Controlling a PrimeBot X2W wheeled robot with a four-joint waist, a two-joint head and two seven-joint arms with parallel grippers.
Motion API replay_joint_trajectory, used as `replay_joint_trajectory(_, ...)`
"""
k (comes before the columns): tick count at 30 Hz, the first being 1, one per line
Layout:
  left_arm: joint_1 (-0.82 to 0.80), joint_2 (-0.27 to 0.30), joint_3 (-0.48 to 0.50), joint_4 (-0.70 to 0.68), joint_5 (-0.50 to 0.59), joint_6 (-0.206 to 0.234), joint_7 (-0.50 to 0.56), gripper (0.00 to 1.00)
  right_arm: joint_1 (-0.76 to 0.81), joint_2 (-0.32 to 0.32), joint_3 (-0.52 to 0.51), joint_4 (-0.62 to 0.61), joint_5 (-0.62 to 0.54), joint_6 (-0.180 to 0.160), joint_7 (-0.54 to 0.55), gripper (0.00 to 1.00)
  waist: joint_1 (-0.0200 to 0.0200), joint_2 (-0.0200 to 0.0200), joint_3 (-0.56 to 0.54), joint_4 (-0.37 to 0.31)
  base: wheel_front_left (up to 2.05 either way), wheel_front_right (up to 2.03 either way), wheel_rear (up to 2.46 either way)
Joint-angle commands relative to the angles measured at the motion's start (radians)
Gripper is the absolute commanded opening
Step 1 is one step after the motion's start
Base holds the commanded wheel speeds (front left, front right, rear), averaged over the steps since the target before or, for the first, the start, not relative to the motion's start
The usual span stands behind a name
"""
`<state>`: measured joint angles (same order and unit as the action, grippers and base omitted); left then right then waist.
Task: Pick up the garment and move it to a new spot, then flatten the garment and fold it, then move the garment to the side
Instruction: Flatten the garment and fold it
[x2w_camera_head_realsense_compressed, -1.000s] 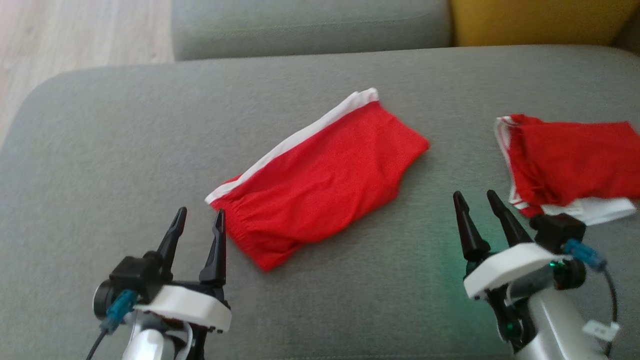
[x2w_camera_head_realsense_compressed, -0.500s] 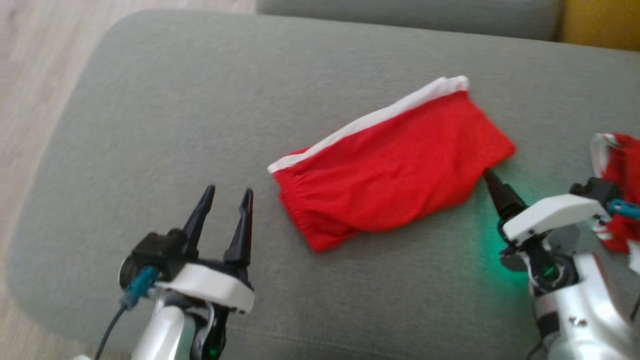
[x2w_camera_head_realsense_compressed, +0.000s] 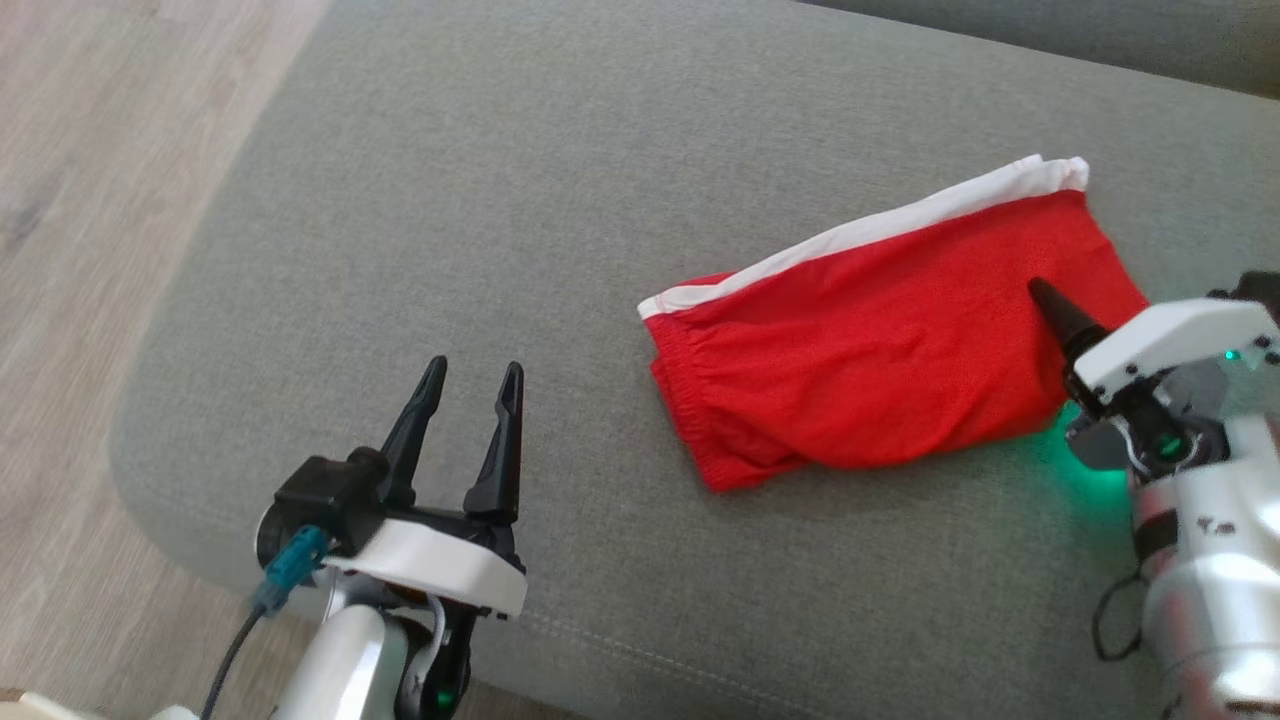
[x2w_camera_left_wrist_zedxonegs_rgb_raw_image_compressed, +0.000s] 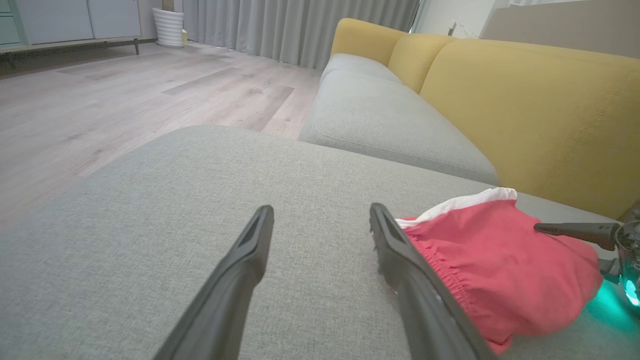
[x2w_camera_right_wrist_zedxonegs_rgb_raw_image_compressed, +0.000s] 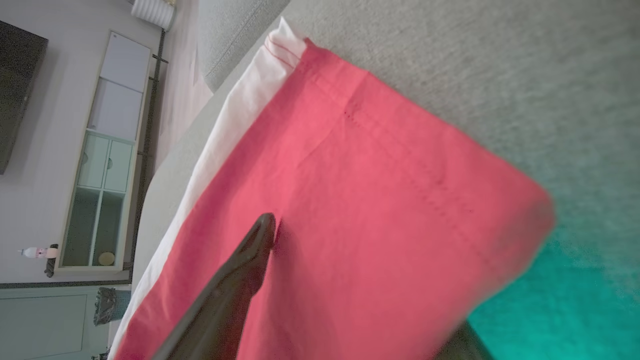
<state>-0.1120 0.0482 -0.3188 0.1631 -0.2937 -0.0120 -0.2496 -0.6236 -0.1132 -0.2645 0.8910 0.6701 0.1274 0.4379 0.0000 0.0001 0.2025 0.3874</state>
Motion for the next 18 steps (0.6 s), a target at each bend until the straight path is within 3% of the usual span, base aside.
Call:
replay_joint_trajectory(1, -0.039, 0.002, 0.024, -0.037, -0.009, 0.006, -0.012, 1.00, 0.000, 0.013, 0.020, 0.021, -0.008, 0.003, 0.020, 1.00, 0.0000, -0.0001, 0.004, 0.009, 0.00, 0.00, 0.00)
replay_joint_trajectory(7, -0.040, 0.002, 0.020, -0.042, -0.016, 0.014, -0.012, 1.00, -0.062, 0.014, -0.005, 0.106, -0.066, 0.003, 0.037, 1.00, 0.0000, -0.0001, 0.005, 0.021, 0.00, 0.00, 0.00)
replay_joint_trajectory(8, -0.039, 0.002, 0.020, -0.042, -0.017, 0.015, -0.012, 1.00, -0.067, 0.015, -0.004, 0.114, -0.072, 0.003, 0.042, 0.47, 0.0000, -0.0001, 0.005, 0.020, 0.00, 0.00, 0.00)
replay_joint_trajectory(9, -0.038, 0.002, 0.020, -0.042, -0.017, 0.015, -0.012, 1.00, -0.071, 0.017, -0.003, 0.119, -0.076, 0.003, 0.043, 0.18, 0.0000, -0.0001, 0.005, 0.019, 0.00, 0.00, 0.00)
replay_joint_trajectory(10, -0.037, 0.002, 0.021, -0.043, -0.016, 0.016, -0.012, 1.00, -0.074, 0.019, 0.001, 0.122, -0.080, 0.003, 0.045, 0.00, 0.0000, -0.0001, 0.005, 0.018, 0.00, 0.00, 0.00)
replay_joint_trajectory(18, -0.037, 0.002, 0.024, -0.041, -0.003, 0.019, -0.012, 1.00, -0.052, 0.033, 0.030, 0.054, -0.051, 0.003, -0.001, 0.00, 0.0000, -0.0001, -0.006, -0.010, 0.00, 0.00, 0.00)
